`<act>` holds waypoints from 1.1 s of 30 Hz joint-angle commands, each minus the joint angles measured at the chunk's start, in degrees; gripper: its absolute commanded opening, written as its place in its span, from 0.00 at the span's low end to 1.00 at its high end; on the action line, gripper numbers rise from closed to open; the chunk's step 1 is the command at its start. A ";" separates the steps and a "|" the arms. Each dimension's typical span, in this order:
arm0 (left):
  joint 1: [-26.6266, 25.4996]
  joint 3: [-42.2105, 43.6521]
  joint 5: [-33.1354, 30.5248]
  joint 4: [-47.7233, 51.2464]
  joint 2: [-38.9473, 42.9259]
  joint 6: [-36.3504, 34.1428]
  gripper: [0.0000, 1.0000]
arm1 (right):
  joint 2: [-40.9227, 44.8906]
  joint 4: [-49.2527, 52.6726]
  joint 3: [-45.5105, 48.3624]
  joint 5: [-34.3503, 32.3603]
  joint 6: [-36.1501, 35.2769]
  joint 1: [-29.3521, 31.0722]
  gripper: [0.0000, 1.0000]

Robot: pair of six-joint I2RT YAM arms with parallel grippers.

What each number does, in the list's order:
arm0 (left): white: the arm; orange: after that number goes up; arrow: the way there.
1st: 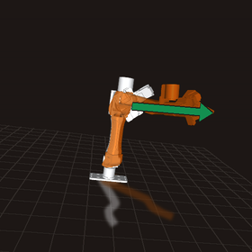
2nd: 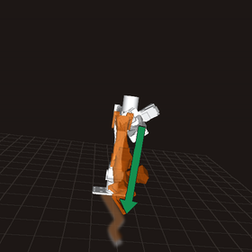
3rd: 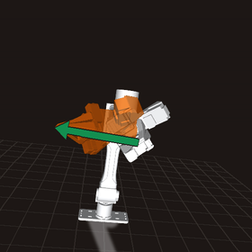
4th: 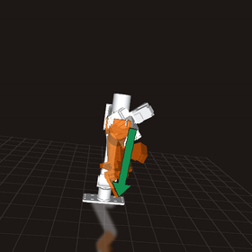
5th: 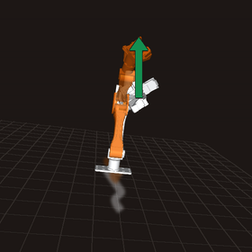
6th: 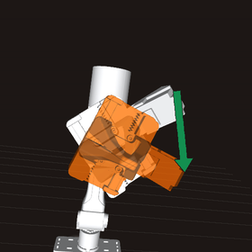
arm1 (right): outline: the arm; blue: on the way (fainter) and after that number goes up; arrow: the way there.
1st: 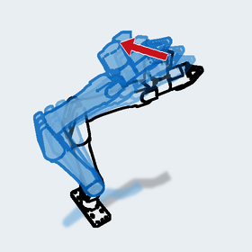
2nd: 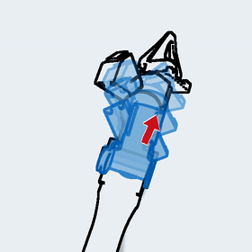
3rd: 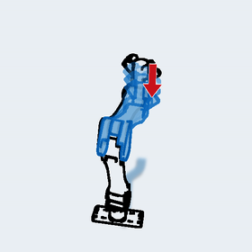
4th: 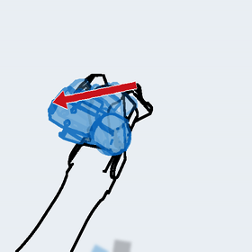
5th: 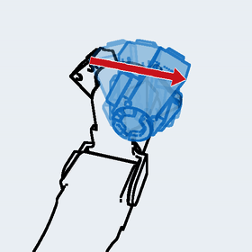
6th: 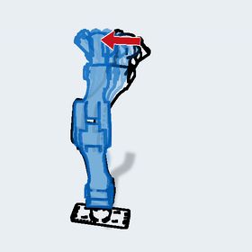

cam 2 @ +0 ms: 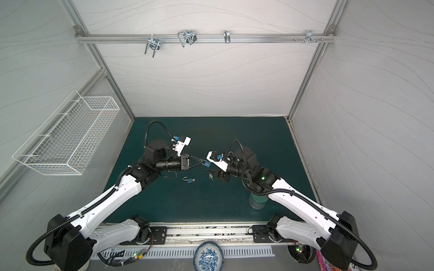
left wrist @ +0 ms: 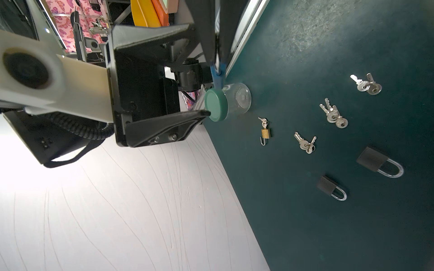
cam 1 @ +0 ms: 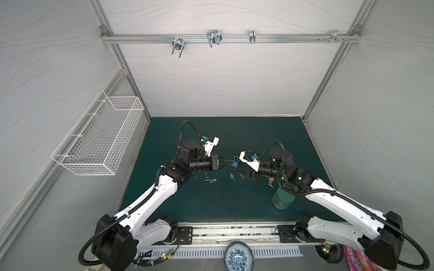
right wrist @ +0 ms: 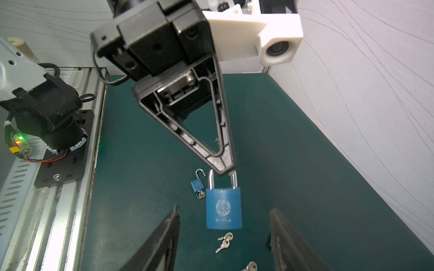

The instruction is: Lock with the key

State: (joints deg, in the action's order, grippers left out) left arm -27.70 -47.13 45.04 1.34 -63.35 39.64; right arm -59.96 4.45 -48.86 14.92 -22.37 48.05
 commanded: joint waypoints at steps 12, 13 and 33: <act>-1.10 -2.35 0.89 -4.71 1.57 0.92 0.00 | -3.35 1.65 -3.43 -5.93 -5.45 3.09 0.53; -1.11 -2.38 0.89 -4.74 1.57 1.01 0.00 | -3.40 1.49 -3.48 -6.40 -5.49 3.26 0.52; -1.08 -6.44 -0.83 0.71 1.18 -1.02 0.09 | -3.29 3.54 -5.50 -12.19 -0.90 3.81 0.02</act>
State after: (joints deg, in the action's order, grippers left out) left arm -28.58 -48.82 44.29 1.15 -62.94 40.36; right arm -64.36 6.26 -52.66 5.74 -24.97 51.79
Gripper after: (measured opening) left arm 0.072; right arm 0.271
